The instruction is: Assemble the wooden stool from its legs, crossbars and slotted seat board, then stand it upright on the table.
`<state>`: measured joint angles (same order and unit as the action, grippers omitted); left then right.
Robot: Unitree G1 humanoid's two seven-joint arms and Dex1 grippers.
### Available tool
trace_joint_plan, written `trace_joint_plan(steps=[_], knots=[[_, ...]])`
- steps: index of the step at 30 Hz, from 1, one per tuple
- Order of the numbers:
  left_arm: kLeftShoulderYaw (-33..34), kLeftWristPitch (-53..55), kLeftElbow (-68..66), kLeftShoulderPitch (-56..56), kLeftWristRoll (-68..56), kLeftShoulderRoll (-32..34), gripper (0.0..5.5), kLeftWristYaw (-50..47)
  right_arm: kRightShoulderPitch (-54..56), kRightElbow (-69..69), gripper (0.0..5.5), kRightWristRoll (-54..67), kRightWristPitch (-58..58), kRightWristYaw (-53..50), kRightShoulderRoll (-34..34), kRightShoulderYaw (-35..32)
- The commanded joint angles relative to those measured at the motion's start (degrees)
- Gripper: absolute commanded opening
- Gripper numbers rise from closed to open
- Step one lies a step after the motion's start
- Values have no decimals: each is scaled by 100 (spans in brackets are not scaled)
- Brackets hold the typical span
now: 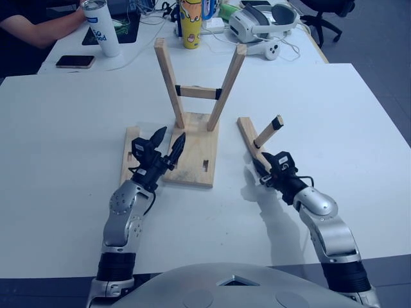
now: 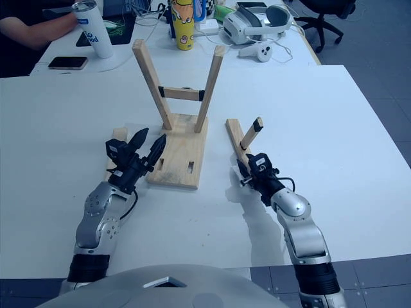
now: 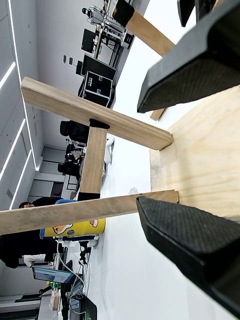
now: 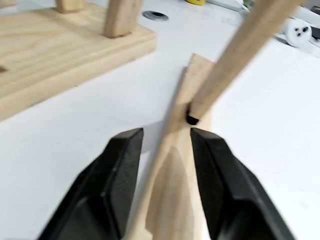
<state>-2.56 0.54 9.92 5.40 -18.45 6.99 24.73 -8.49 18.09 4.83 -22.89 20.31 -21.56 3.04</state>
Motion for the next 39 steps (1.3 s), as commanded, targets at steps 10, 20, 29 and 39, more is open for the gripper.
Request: trace_joint_plan(steps=[10,20,29,39], knots=[[26,319,-86,-124,-150,213,439,226,591,-105,405,-39,-1587,-70,-23,129],[89,268,-234,-296,110,375,439,199,834,-82,283,415,-2626,-90,177,-127],[123,700,-165,-729,-216,537,439,470,1045,-188,206,759,-2577,509,-484,-597],[536,2449,782,-738,-2418,554,439,795,1225,-226,206,3034,-3769,3386,-2442,-1921]])
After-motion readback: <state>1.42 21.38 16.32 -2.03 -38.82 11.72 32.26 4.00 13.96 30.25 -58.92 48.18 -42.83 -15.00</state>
